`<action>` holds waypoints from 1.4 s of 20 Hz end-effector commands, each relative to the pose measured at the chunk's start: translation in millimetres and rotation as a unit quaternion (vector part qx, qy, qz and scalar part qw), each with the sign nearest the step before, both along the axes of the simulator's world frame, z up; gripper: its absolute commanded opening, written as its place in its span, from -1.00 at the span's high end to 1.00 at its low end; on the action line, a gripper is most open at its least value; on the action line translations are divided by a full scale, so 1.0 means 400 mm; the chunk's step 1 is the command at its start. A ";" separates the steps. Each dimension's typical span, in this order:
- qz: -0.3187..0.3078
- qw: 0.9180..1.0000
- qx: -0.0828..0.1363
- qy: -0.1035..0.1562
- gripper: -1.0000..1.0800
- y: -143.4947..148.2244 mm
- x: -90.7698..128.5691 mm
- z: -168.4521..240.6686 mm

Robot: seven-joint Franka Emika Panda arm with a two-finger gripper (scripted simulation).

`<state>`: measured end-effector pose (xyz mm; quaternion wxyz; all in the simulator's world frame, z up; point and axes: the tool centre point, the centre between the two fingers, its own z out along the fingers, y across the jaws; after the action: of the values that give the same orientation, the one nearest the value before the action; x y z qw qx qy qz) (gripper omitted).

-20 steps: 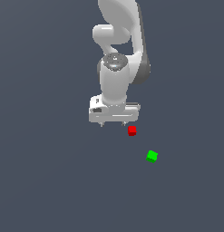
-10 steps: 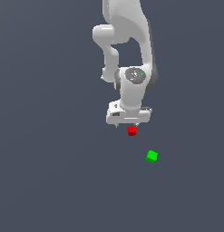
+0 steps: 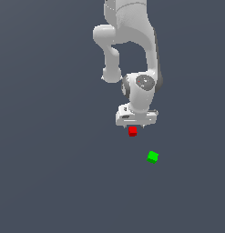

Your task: Stack the red cube on top of the green cube.

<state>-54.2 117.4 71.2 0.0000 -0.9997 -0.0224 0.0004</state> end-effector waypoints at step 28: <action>-0.001 1.000 0.000 0.000 1.00 0.003 0.001 -0.128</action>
<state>-54.1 119.0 20.3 0.0001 -0.9998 -0.0219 -0.0001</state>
